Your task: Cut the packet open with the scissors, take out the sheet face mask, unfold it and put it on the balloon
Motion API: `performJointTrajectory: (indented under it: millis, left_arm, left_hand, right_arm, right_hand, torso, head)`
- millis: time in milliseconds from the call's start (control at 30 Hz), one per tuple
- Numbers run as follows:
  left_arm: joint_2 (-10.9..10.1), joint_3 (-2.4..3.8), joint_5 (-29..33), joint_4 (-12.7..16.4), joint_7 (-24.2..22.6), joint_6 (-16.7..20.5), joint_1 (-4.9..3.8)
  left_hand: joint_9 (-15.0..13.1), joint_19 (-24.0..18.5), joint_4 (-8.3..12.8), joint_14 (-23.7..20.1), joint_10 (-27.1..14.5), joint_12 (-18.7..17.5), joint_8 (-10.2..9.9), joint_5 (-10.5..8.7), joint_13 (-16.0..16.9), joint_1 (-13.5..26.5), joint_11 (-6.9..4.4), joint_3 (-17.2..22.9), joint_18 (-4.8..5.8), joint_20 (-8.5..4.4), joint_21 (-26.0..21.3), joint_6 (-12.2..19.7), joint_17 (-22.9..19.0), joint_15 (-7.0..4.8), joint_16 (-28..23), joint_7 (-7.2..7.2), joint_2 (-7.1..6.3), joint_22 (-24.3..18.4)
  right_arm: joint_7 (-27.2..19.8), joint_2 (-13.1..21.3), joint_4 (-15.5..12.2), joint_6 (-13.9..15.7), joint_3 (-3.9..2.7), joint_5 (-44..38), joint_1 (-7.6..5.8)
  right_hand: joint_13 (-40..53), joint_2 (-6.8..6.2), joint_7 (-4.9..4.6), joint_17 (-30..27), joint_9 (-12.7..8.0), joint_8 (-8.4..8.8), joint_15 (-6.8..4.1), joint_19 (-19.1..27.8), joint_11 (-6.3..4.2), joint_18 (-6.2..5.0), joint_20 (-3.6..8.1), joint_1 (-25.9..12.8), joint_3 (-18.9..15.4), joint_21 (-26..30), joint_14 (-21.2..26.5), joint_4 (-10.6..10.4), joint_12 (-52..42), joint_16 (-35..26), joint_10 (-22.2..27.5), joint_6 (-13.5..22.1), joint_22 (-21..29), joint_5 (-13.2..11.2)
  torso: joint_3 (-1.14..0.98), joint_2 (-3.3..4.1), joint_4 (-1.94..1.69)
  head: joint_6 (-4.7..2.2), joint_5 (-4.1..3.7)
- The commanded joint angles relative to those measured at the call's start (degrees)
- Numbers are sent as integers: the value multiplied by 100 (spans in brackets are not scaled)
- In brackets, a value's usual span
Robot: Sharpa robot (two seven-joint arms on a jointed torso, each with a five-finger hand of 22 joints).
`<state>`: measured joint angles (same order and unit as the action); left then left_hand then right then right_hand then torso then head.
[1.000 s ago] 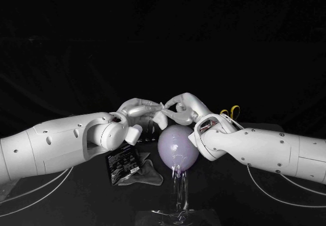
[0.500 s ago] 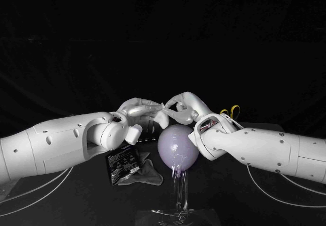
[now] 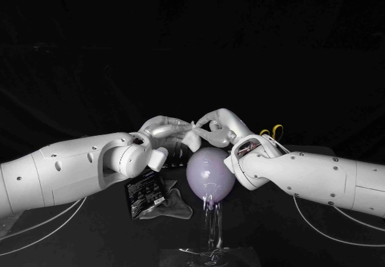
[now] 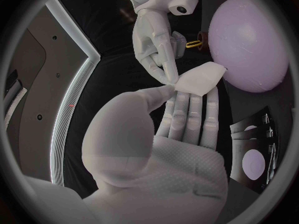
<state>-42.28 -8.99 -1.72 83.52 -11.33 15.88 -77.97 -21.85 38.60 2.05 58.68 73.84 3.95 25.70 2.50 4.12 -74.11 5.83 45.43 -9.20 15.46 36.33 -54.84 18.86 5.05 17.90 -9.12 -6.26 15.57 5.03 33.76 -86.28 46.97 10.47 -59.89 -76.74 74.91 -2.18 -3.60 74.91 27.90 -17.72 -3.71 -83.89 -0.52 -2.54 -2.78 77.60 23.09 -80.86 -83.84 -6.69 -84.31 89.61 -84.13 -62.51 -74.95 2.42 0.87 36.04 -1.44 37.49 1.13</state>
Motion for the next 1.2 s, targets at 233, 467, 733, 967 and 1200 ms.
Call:
performJointTrajectory:
  millis: [233,467,733,967,1200]
  left_arm:
    - [2,7,-48,-20,-70,27,-7]
    - [-6,7,-49,-56,-81,84,-7]
    - [-22,7,-49,-90,-94,131,-7]
    - [-40,6,-47,-124,-102,159,-7]
    - [-46,6,-46,-147,-103,177,-7]
  left_hand:
    - [-763,-50,-19,-24,36,-18,37,38,1,4,15,-9,-92,-11,42,-35,7,-1,20,0,50,18]
    - [-780,-52,-19,-20,39,-16,46,38,3,4,15,-8,-94,-12,55,-30,8,-2,23,0,50,25]
    - [-808,-54,-19,-13,47,-13,60,38,6,4,13,-2,-99,-13,79,-22,10,-5,28,0,51,38]
    - [-851,-48,-19,-5,54,-12,80,39,10,6,12,5,-107,-19,125,-7,11,-8,34,-1,49,63]
    - [-892,-40,-21,-1,61,-12,97,39,14,9,11,10,-112,-27,174,6,11,-9,38,-2,49,89]
  right_arm:
    - [-121,55,-23,-27,-5,-27,-3]
    - [-159,114,-60,-2,-5,-18,-3]
    - [-194,202,-105,20,-5,-15,-3]
    - [-268,292,-161,118,-7,-12,-4]
    - [-387,370,-219,181,-10,37,-4]
  right_hand:
    - [1206,7,43,1509,19,-15,-44,-177,-45,53,37,49,14,-30,-616,20,-7,39,-380,-67,-1241,38]
    - [1196,6,42,1509,20,-16,-45,-171,-45,50,38,46,14,-17,-616,19,11,39,-373,-66,-1238,37]
    - [1188,5,41,1509,21,-17,-45,-175,-45,52,39,43,14,-26,-616,19,26,39,-368,-64,-1240,37]
    - [1189,1,41,1509,22,-18,-46,-181,-45,55,40,41,13,-39,-616,20,25,39,-368,-62,-1244,37]
    - [1189,-5,42,1509,24,-21,-47,-192,-45,60,42,42,13,-61,-616,24,24,39,-369,-60,-1251,37]
  torso:
    - [1,-1,1]
    - [-3,-1,0]
    - [0,-1,2]
    - [-1,-1,4]
    - [-1,0,0]
  head:
    - [0,4]
    - [-8,0]
    - [-23,-1]
    - [-29,3]
    - [-45,-1]
